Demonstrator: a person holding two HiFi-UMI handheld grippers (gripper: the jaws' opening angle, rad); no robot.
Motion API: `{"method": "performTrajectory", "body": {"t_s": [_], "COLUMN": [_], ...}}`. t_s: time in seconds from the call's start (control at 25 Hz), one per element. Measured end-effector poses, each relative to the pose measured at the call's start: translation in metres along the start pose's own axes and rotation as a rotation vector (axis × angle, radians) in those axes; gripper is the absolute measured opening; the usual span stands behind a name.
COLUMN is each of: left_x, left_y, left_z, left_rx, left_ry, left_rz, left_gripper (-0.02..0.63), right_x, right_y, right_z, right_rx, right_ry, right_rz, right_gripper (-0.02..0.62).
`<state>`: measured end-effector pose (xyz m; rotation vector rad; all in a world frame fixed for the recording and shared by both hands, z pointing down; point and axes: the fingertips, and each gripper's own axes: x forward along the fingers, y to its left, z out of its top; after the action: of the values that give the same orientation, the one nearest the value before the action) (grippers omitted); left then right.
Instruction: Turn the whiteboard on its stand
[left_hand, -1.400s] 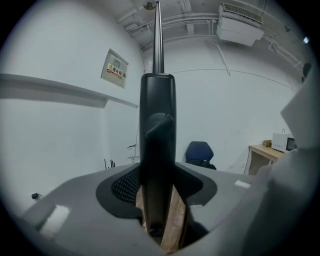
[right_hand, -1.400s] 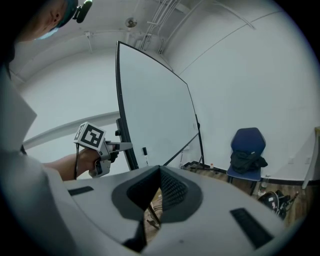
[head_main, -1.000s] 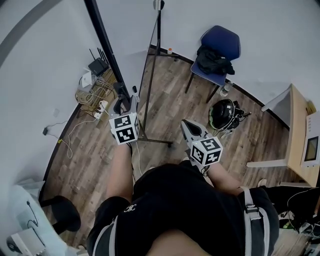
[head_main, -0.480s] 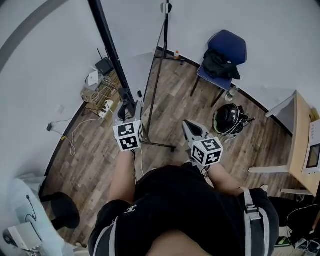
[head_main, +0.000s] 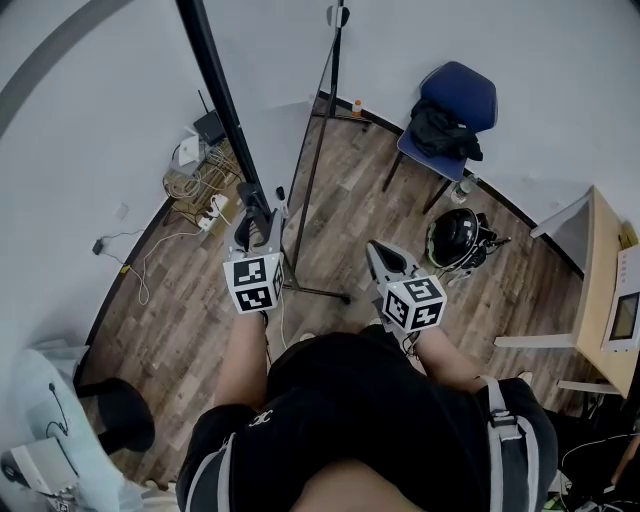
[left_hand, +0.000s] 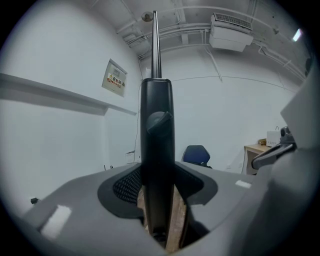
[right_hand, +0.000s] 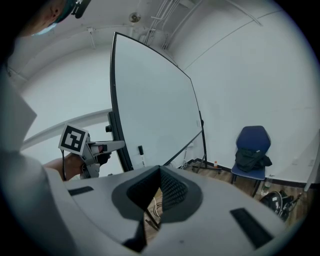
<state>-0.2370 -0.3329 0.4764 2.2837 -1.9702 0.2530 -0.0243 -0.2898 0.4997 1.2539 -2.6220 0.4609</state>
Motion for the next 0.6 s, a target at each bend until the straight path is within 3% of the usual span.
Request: {"method": "performTrajectory", "body": {"t_s": [0.6], "left_x": [-0.033], "left_y": [-0.001], "left_z": [-0.006], "left_rx": [0.001], "left_ry": [0.007], "left_rz": [-0.008], "left_gripper": [0.201], "right_x": [0.002], "right_y": [0.002], "right_z": [-0.013], "right_rx": [0.017], "right_ry": [0.027], "right_rz": [0.01], "right_gripper": [-0.002]}}
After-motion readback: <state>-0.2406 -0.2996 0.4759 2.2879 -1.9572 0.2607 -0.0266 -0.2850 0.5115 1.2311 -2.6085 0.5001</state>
